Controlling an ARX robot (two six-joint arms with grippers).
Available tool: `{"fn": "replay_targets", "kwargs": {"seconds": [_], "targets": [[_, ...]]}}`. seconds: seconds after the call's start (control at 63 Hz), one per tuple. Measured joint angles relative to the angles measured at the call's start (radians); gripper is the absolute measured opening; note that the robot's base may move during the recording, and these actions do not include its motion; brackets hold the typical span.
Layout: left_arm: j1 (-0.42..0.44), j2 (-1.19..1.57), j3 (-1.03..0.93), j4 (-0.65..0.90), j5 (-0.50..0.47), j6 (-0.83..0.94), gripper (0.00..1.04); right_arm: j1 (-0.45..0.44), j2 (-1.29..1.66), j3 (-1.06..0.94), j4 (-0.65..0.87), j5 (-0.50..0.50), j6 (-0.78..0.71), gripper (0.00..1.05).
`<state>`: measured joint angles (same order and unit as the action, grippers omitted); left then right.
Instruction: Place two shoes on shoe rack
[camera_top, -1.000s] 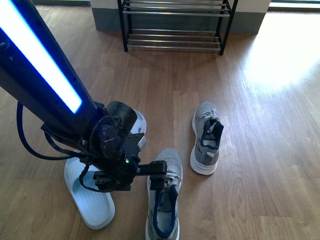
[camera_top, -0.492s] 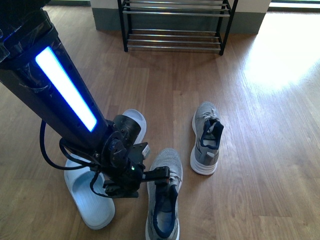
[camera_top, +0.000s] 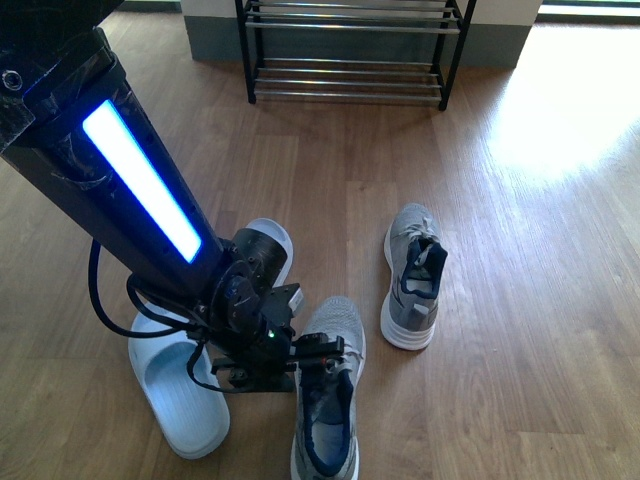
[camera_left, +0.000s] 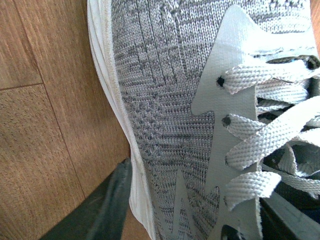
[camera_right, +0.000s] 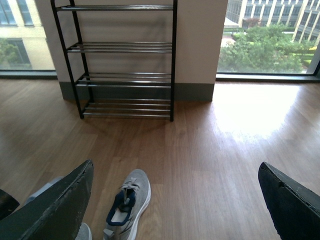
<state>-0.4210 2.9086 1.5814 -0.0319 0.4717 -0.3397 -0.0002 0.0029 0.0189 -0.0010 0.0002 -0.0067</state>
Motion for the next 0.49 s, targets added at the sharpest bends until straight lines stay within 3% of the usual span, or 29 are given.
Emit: {"fn": "replay_targets", "kwargs": {"seconds": [0.302,0.492], "targets": [[0.000,-0.001,0.010,-0.051,-0.076,0.018,0.02,0.000,0.000,0.000,0.000,0.000,0.000,0.96],[0.023,-0.058,-0.050,-0.053,-0.180,0.023,0.01,0.000,0.000,0.000,0.000,0.000,0.000,0.96]]}}
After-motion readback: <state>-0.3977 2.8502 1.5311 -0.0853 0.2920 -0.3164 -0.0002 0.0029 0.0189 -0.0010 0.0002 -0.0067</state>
